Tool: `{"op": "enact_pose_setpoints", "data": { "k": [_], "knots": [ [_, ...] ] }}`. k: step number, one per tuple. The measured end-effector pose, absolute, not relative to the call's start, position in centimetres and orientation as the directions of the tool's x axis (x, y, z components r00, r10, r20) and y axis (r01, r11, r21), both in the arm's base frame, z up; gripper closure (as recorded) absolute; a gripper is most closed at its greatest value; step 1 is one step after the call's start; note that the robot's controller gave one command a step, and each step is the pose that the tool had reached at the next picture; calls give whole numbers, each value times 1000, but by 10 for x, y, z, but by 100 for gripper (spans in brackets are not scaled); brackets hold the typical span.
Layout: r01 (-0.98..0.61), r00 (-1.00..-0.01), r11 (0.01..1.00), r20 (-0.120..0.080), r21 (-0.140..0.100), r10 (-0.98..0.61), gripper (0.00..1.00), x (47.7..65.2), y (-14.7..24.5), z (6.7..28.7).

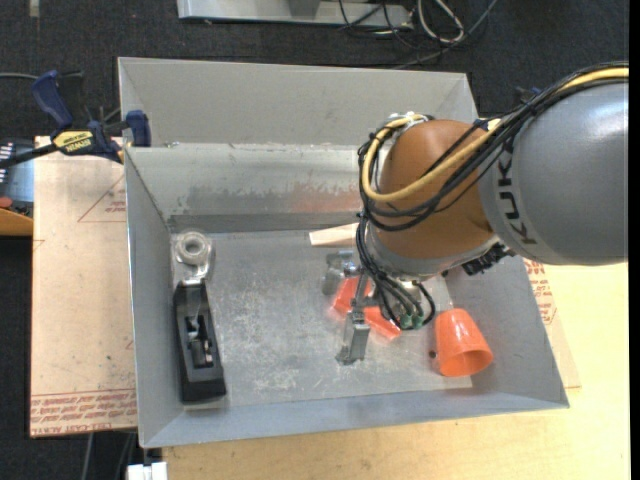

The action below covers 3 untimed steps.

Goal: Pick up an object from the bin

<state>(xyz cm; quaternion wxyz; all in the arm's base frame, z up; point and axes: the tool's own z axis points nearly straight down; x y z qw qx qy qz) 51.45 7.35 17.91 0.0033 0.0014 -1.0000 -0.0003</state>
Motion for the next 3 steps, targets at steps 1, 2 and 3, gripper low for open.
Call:
{"op": "enact_pose_setpoints", "data": {
  "k": [1, 2, 3],
  "knots": [
    [1, -1000, 1000, 0, 1, 1, 0, 516, 73, 182],
    [-12, -1000, 1000, -1, -1, -12, 0, 596, -42, 69],
    [-56, -998, 998, -12, 6, -56, 0, 566, -17, 160]
  ]
}}
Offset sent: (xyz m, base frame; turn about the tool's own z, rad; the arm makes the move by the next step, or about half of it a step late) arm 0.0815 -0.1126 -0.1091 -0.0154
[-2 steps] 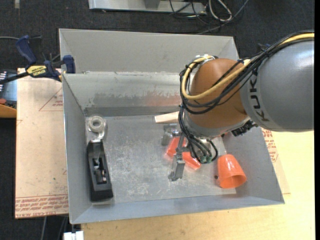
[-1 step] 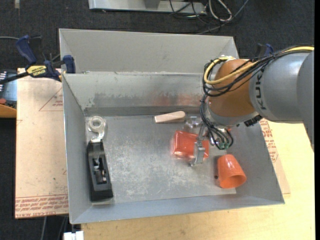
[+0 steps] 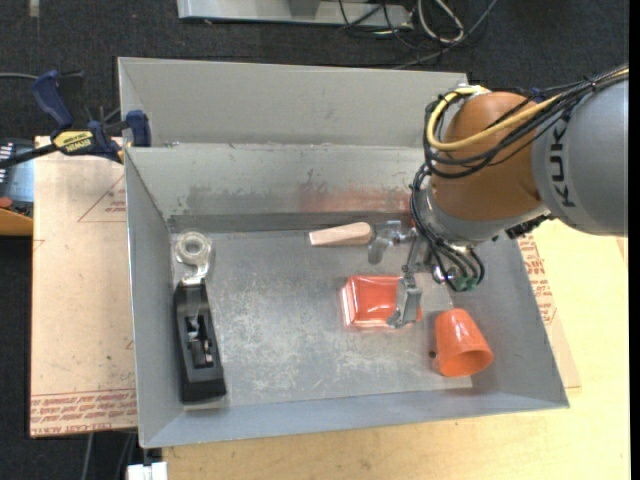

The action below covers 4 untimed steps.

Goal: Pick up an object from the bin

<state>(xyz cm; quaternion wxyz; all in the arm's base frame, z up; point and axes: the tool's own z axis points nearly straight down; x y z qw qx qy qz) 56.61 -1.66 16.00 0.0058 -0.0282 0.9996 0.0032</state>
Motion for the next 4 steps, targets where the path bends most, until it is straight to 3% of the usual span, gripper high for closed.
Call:
{"op": "enact_pose_setpoints", "data": {
  "k": [1, 2, 3, 4],
  "knots": [
    [47, -999, 999, 4, 3, 47, 0, 589, -35, 99],
    [100, -995, 995, -15, 9, 100, 0, 569, -38, 70],
    [199, -980, 980, -5, 7, 199, 100, 580, -37, 71],
    [199, -980, 980, -5, 7, 199, 100, 580, -37, 71]
  ]
}}
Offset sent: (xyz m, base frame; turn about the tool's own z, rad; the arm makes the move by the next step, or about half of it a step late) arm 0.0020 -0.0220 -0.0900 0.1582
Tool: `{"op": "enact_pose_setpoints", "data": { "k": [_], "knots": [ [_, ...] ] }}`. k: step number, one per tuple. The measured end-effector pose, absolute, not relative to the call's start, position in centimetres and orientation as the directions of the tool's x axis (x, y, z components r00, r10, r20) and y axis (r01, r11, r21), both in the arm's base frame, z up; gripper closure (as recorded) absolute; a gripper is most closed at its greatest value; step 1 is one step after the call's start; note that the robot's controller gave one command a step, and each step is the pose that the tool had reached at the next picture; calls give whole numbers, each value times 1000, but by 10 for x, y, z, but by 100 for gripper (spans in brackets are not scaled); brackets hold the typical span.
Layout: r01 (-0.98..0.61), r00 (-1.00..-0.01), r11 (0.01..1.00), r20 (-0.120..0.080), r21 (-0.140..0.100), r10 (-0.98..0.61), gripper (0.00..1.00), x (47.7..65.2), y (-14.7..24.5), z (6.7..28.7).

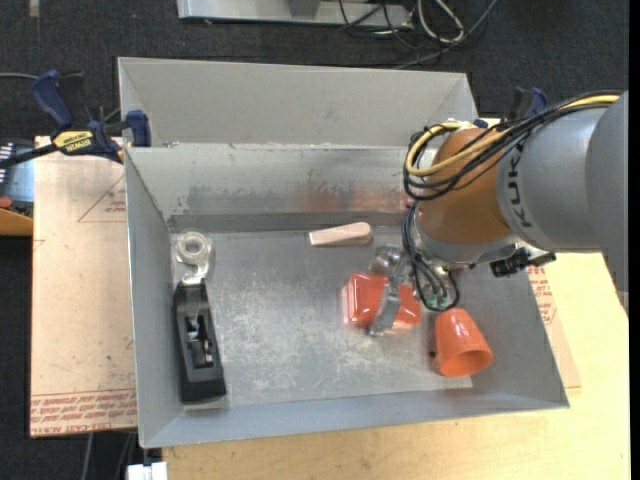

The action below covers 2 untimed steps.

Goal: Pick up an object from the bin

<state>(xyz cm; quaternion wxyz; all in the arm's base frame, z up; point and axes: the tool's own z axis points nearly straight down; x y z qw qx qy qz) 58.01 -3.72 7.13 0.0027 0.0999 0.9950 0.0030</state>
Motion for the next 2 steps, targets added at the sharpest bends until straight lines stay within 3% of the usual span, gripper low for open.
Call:
{"op": "enact_pose_setpoints", "data": {
  "k": [1, 2],
  "knots": [
    [199, -980, 980, 6, 6, 199, 100, 577, -37, 97],
    [198, -980, 980, -4, 7, 198, 100, 580, -37, 139]
  ]
}}
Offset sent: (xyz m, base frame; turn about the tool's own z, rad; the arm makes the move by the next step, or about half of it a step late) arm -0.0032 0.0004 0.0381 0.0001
